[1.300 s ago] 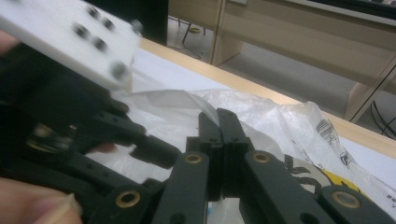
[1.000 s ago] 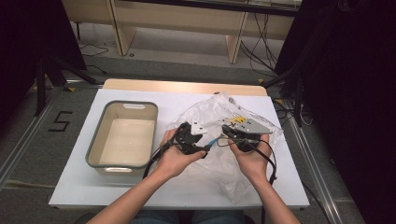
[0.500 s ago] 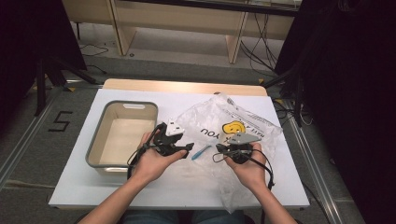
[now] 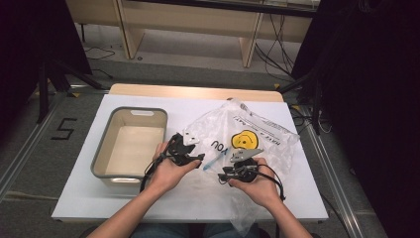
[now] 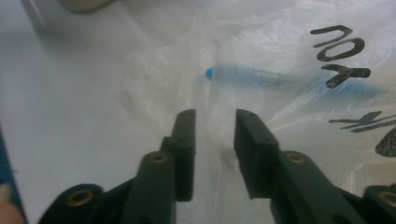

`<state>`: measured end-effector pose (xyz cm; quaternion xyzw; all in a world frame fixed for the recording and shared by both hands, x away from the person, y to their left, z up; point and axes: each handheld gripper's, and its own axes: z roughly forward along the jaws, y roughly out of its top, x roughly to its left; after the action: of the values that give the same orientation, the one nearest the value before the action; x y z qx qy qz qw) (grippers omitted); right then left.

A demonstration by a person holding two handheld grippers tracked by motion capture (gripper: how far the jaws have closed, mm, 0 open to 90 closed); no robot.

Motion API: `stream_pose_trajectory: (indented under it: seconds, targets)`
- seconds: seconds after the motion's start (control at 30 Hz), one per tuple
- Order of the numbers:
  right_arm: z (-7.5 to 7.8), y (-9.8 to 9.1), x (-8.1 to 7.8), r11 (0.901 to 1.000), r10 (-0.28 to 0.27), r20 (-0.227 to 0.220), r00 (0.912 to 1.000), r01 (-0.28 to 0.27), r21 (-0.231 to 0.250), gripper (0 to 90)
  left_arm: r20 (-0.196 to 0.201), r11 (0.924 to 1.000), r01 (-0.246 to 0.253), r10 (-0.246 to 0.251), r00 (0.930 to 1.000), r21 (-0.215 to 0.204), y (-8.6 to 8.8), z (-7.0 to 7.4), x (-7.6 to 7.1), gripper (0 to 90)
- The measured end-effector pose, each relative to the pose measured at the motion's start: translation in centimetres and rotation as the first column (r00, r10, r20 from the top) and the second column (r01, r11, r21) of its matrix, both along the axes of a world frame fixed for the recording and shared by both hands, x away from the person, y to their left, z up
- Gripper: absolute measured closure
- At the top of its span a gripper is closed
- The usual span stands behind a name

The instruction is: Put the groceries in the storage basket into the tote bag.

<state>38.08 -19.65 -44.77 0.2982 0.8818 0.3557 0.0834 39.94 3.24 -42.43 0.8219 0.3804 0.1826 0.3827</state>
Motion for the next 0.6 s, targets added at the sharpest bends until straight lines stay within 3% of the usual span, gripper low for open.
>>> stream_pose_trajectory:
  seconds: [0.1, 0.13, 0.17, 0.23, 0.27, 0.3, 0.37, 0.4, 0.43, 0.6]
  targets:
    - [0.9, -0.6, -0.1, 0.9988, -0.027, 0.020, 0.9994, 0.026, 0.042, 58.5, -0.006, 0.9996, -0.004, 0.004, 1.0000, 0.028, -0.4, -0.8, 0.4, 51.5]
    - [2.0, -1.6, -0.1, 0.9939, -0.074, 0.060, 0.9955, 0.069, 0.086, 56.0, -0.013, 0.9995, -0.004, 0.004, 0.9999, 0.033, -0.4, -0.9, 0.5, 52.3]
    - [2.0, -1.6, -0.1, 0.9939, -0.074, 0.060, 0.9955, 0.069, 0.086, 56.0, -0.014, 0.9994, -0.005, 0.006, 0.9999, 0.034, -0.5, -1.1, 0.6, 52.3]
    - [3.0, -2.8, -0.2, 0.9835, -0.137, 0.087, 0.9868, 0.124, 0.132, 53.9, -0.017, 0.9990, -0.009, 0.010, 0.9998, 0.043, -0.5, -1.4, 0.6, 52.6]
    - [3.8, -4.3, -0.1, 0.9686, -0.205, 0.106, 0.9730, 0.186, 0.164, 52.4, -0.019, 0.9992, -0.010, 0.011, 0.9998, 0.038, -0.5, -1.5, 0.5, 52.7]
    - [3.8, -4.3, -0.1, 0.9686, -0.205, 0.106, 0.9730, 0.186, 0.164, 52.4, -0.019, 0.9992, -0.011, 0.012, 0.9997, 0.039, -0.4, -1.6, 0.5, 52.7]
    - [4.0, -5.7, 0.0, 0.9521, -0.272, 0.106, 0.9564, 0.252, 0.174, 52.3, -0.013, 0.9993, -0.009, 0.009, 0.9999, 0.038, -0.3, -1.7, 0.3, 52.7]
    - [3.8, -7.0, 0.0, 0.9379, -0.323, 0.095, 0.9415, 0.305, 0.165, 52.4, -0.012, 0.9994, -0.011, 0.012, 0.9999, 0.032, -0.3, -1.7, 0.2, 52.6]
    - [3.8, -7.0, 0.0, 0.9379, -0.323, 0.095, 0.9415, 0.305, 0.165, 52.4, -0.011, 0.9994, -0.009, 0.009, 0.9999, 0.034, -0.2, -1.8, 0.1, 52.6]
    - [3.1, -8.9, -0.1, 0.9159, -0.390, 0.068, 0.9183, 0.379, 0.131, 52.4, -0.004, 0.9995, -0.003, 0.003, 1.0000, 0.031, 0.3, -1.9, -0.5, 51.1]
